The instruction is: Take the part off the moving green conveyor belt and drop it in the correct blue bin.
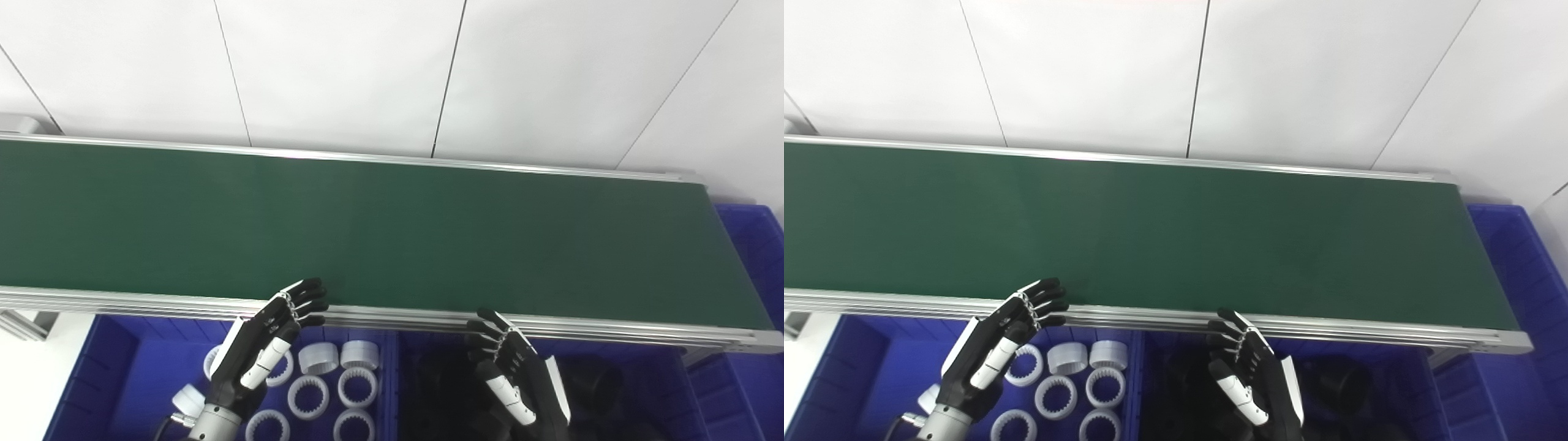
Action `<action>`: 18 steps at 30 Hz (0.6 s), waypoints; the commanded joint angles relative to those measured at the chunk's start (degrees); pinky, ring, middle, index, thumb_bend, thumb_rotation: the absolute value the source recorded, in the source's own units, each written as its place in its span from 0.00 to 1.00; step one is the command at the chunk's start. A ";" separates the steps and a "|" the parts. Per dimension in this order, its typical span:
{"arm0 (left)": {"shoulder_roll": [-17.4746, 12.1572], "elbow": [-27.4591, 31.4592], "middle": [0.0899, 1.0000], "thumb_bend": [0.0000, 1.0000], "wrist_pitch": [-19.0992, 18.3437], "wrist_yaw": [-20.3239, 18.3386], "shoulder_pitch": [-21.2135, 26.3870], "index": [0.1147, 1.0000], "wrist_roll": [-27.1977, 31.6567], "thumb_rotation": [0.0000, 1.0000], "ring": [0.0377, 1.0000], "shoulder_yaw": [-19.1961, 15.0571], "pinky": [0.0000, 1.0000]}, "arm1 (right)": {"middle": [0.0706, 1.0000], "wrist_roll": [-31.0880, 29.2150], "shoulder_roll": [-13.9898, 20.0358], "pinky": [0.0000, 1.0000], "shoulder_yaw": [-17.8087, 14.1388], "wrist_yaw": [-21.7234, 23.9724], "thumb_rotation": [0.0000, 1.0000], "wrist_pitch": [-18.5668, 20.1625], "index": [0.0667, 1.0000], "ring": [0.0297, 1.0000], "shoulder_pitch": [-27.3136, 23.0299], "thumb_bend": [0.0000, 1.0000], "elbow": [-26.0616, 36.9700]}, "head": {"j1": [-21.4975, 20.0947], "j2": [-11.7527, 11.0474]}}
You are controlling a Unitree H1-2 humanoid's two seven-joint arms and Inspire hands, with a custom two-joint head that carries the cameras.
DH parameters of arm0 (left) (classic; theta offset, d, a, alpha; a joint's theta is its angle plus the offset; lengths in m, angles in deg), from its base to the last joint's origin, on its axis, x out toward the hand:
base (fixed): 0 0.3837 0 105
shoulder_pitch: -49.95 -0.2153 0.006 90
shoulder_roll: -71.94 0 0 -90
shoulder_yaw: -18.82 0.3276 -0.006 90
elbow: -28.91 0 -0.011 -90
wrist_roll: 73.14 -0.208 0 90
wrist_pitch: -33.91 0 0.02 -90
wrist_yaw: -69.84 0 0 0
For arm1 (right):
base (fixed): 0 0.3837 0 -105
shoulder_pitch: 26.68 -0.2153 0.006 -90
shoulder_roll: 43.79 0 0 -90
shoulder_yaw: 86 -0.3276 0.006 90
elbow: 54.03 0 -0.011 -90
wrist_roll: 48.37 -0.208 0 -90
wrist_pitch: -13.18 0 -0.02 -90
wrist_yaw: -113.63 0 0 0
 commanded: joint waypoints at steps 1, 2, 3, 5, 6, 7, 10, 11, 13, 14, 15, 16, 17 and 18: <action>-0.48 1.21 0.80 0.75 1.81 0.47 0.96 0.80 -0.65 0.73 0.77 0.29 0.73 | 0.74 -0.26 0.23 0.61 0.27 -0.31 0.67 -2.79 0.81 0.70 -0.27 0.76 1.09 | 0.21 -0.04; -0.51 1.22 0.80 0.75 1.82 0.59 0.98 0.80 -0.98 0.73 0.77 0.29 0.73 | 0.74 -0.17 0.29 0.61 0.37 -0.46 0.66 -2.78 0.81 0.70 -0.27 0.76 1.08 | 0.45 -0.10; -0.53 1.22 0.80 0.76 1.82 0.69 0.99 0.80 -1.18 0.72 0.77 0.29 0.72 | 0.74 -0.09 0.34 0.61 0.46 -0.60 0.67 -2.77 0.81 0.70 -0.28 0.76 1.08 | 0.45 -0.10; -0.52 1.11 0.80 0.76 2.07 0.85 1.04 0.80 -1.56 0.72 0.76 0.24 0.72 | 0.74 -0.14 0.41 0.61 0.60 -0.72 0.67 -2.77 0.81 0.70 -0.38 0.76 1.00 | 0.66 -0.15; -0.45 1.16 0.80 0.76 2.40 1.01 0.96 0.80 -1.81 0.72 0.76 0.14 0.72 | 0.74 -0.12 0.42 0.61 0.67 -0.80 0.67 -2.77 0.81 0.70 -0.41 0.77 0.97 | 0.79 -0.16; -0.41 1.20 0.80 0.75 2.63 1.13 0.89 0.80 -1.98 0.72 0.76 0.07 0.72 | 0.74 -0.09 0.44 0.61 0.73 -0.87 0.67 -2.77 0.81 0.70 -0.42 0.77 0.96 | 0.79 -0.16; -0.45 1.49 0.79 0.71 3.99 1.95 0.60 0.79 -3.60 0.73 0.76 0.09 0.70 | 0.74 0.16 0.61 0.61 1.04 -1.26 0.67 -2.79 0.81 0.70 -0.46 0.77 0.93 | 0.66 -0.15; -0.56 1.76 0.79 0.71 4.33 2.27 0.43 0.79 -4.58 0.73 0.76 0.26 0.69 | 0.74 -0.10 0.58 0.61 1.04 -1.23 0.67 -2.79 0.81 0.70 -0.44 0.77 0.91 | 0.60 -0.18; -0.70 2.42 0.78 0.73 4.39 2.84 0.07 0.78 -6.19 0.73 0.76 0.54 0.69 | 0.74 -0.16 0.55 0.61 1.02 -1.38 0.67 -2.79 0.81 0.70 -0.37 0.77 0.94 | 0.60 -0.17; -0.73 2.81 0.78 0.75 4.26 3.07 -0.14 0.78 -6.77 0.73 0.75 0.64 0.69 | 0.74 -0.08 0.58 0.61 1.04 -1.46 0.67 -2.79 0.81 0.70 -0.35 0.77 0.98 | 0.61 -0.12; -0.76 3.16 0.78 0.75 4.14 3.26 -0.33 0.77 -7.21 0.73 0.75 0.70 0.69 | 0.74 0.00 0.59 0.61 1.04 -1.53 0.67 -2.79 0.81 0.70 -0.33 0.76 1.02 | 0.65 -0.04; -0.78 3.52 0.77 0.75 4.02 3.43 -0.53 0.77 -7.54 0.73 0.75 0.77 0.69 | 0.74 0.00 0.59 0.60 1.02 -1.56 0.67 -2.79 0.81 0.70 -0.31 0.76 1.07 | 0.70 -0.02; -0.85 3.73 0.77 0.75 4.11 3.50 -0.70 0.76 -7.65 0.74 0.75 0.84 0.68 | 0.74 -0.06 0.58 0.61 1.00 -1.55 0.66 -2.79 0.81 0.70 -0.29 0.77 1.10 | 0.73 -0.01; -0.87 3.88 0.77 0.74 4.26 3.61 -0.87 0.76 -7.70 0.74 0.75 0.89 0.68 | 0.74 -0.33 0.61 0.61 0.97 -1.36 0.66 -2.79 0.81 0.70 -0.27 0.76 1.09 | 0.73 0.04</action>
